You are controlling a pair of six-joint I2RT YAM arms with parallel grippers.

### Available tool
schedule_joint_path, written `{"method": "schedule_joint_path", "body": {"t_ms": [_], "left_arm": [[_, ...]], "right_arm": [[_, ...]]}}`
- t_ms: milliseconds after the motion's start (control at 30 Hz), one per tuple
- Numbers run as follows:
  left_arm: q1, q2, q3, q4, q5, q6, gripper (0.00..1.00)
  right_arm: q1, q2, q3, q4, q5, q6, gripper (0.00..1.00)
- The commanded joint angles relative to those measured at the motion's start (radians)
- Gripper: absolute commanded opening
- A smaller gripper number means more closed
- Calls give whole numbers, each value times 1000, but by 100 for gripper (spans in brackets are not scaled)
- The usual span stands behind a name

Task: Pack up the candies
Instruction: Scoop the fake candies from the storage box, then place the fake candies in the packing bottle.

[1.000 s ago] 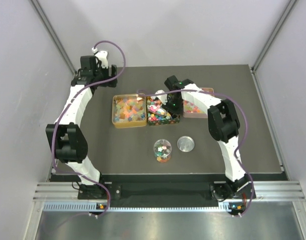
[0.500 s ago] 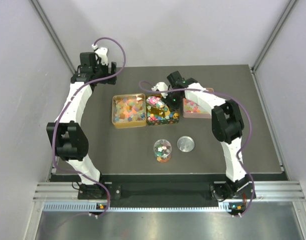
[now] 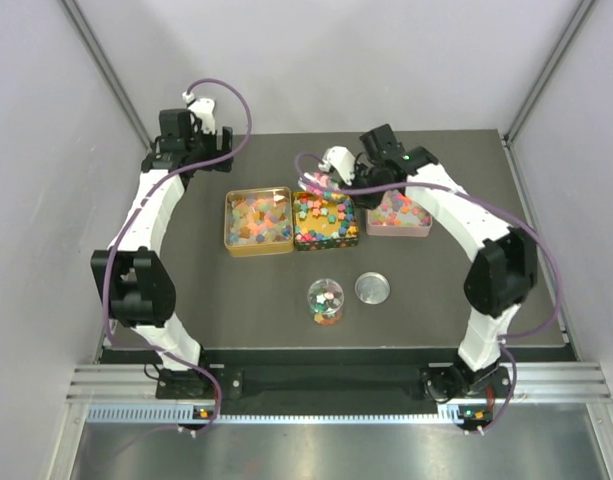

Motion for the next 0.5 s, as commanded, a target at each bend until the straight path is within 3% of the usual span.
{"method": "schedule_joint_path", "body": {"t_ms": [0, 200, 467], "left_arm": [[6, -125, -98, 109, -20, -28, 86], [15, -242, -242, 192, -27, -43, 87], [41, -329, -344, 214, 10, -81, 87]], "right_arm": [[-6, -201, -134, -79, -9, -146, 0], [23, -385, -277, -170, 80, -281, 0], [201, -477, -306, -282, 224, -306, 0]]}}
